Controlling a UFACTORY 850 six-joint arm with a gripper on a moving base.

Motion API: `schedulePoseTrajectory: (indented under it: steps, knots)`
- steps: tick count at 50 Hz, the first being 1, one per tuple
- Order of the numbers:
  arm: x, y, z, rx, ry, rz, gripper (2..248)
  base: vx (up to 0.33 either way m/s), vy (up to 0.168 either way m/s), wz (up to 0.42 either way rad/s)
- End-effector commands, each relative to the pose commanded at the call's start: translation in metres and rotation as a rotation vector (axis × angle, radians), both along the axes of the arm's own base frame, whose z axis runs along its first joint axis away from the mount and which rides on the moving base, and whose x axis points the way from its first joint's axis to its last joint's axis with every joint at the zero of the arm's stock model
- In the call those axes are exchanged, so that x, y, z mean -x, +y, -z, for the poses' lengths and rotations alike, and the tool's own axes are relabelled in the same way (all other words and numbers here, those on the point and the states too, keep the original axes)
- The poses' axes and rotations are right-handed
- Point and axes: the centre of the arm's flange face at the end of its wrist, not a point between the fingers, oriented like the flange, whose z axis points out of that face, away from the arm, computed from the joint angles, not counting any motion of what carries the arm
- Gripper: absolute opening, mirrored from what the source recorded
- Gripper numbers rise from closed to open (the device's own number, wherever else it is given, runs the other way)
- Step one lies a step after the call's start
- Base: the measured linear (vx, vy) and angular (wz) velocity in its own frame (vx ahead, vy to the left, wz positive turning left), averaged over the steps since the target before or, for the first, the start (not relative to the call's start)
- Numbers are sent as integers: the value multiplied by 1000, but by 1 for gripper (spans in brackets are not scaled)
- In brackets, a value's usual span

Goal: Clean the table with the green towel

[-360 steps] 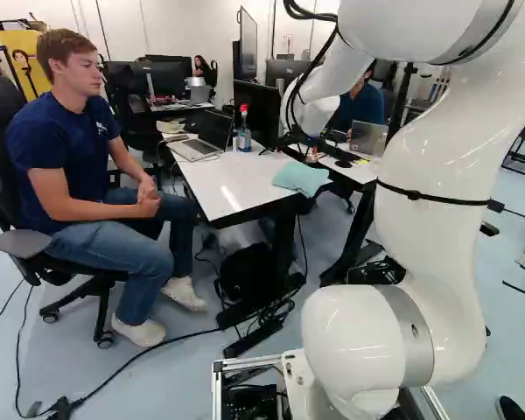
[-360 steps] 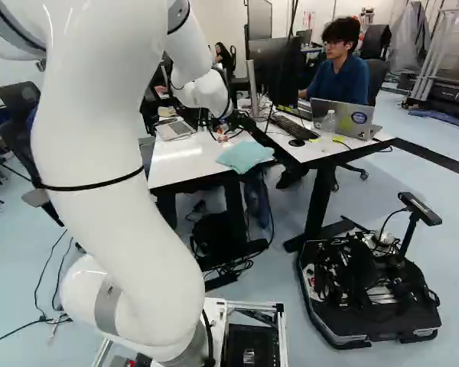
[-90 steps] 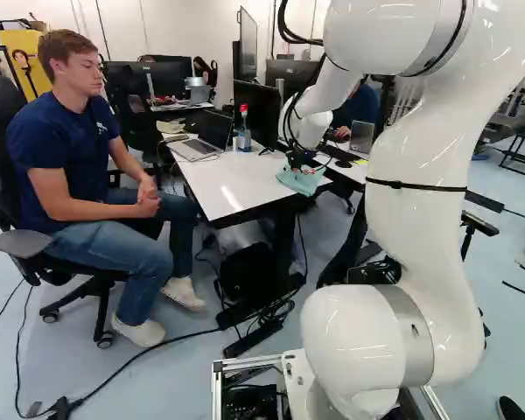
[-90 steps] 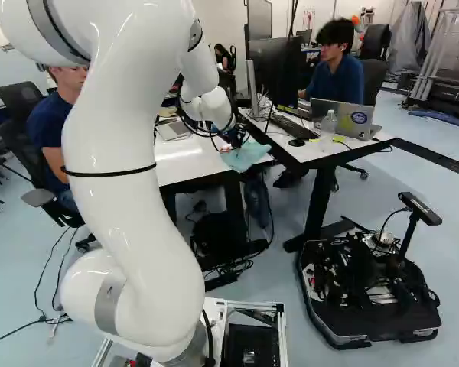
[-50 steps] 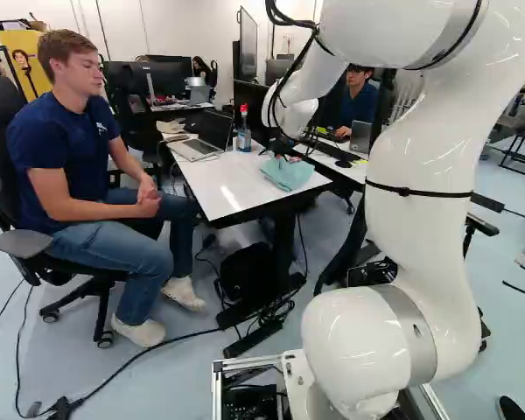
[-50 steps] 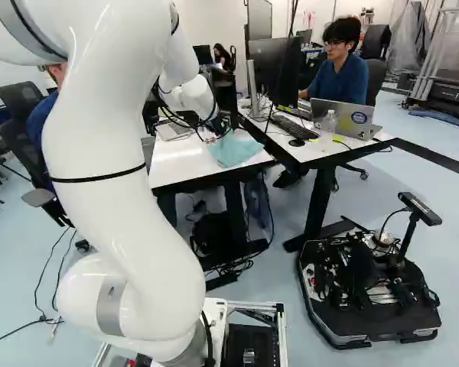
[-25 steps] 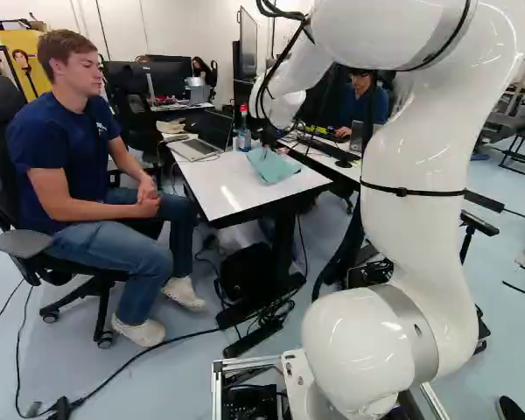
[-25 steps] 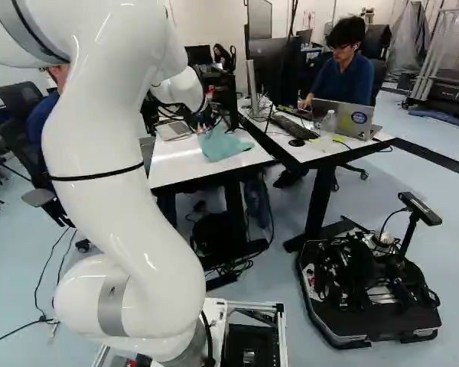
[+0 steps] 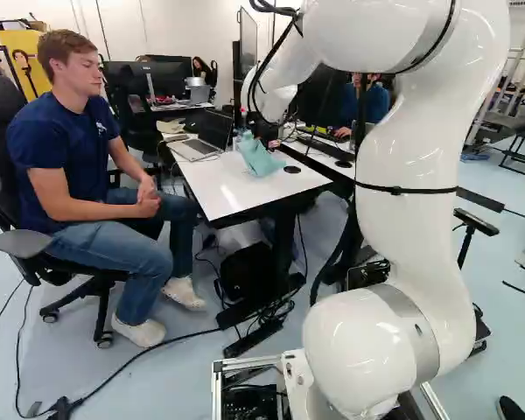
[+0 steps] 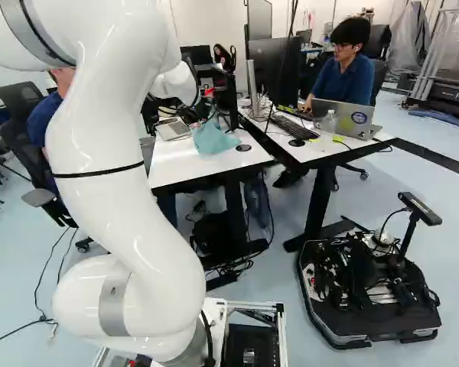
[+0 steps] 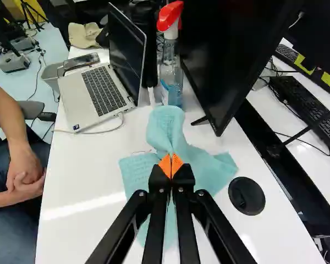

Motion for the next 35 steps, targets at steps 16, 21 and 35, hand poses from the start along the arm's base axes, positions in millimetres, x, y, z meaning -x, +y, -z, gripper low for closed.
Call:
schedulePoseTrajectory:
  steps: [16,21,35]
  knots:
    - [-26,9,2,-2,-15,-10,23,0,0,0]
    - [-33,17,3,-2,-20,-19,23,0,0,0]
    - [-41,40,4,-4,-27,-52,23,0,0,0]
